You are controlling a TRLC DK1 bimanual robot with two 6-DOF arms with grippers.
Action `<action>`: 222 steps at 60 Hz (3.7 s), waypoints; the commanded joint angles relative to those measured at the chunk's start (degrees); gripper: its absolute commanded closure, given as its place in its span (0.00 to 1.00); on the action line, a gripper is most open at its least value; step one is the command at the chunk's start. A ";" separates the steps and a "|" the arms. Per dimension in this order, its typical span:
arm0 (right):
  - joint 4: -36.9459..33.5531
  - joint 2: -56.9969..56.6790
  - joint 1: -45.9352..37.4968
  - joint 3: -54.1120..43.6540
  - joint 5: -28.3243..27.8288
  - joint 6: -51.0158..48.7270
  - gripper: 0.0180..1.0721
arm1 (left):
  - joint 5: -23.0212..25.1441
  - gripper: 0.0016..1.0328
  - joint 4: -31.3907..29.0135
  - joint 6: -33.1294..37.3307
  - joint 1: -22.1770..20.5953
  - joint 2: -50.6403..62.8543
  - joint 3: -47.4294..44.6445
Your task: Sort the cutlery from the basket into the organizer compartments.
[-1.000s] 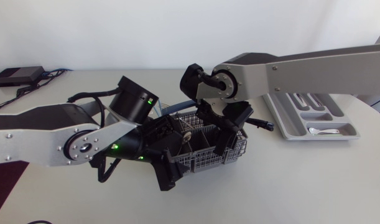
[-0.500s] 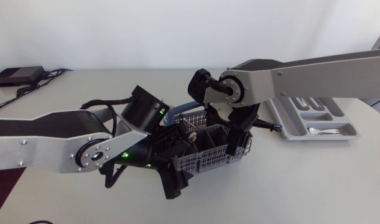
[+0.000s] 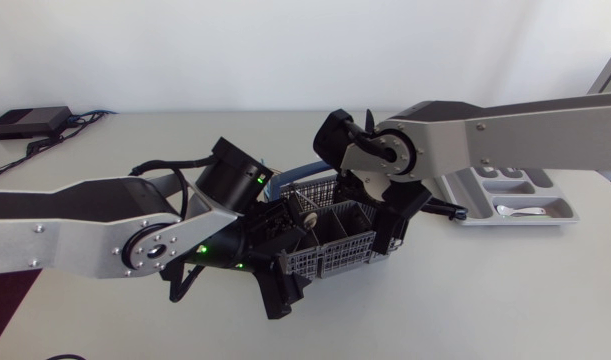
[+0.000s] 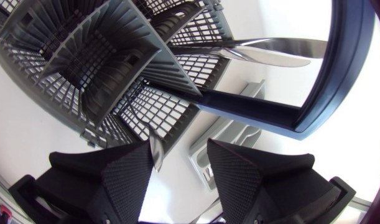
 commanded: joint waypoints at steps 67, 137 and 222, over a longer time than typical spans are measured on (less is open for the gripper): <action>15.38 -14.05 4.04 -17.69 -5.93 -6.39 0.95 | -0.65 0.09 0.60 -0.43 -0.71 1.36 -0.48; 7.56 -51.14 -7.30 -17.43 -17.53 -44.45 0.95 | -1.88 0.09 0.16 0.28 0.43 -0.05 0.05; 31.02 -27.93 -45.70 -21.82 -38.19 -95.86 0.95 | -1.88 0.09 0.95 0.37 0.61 1.44 0.13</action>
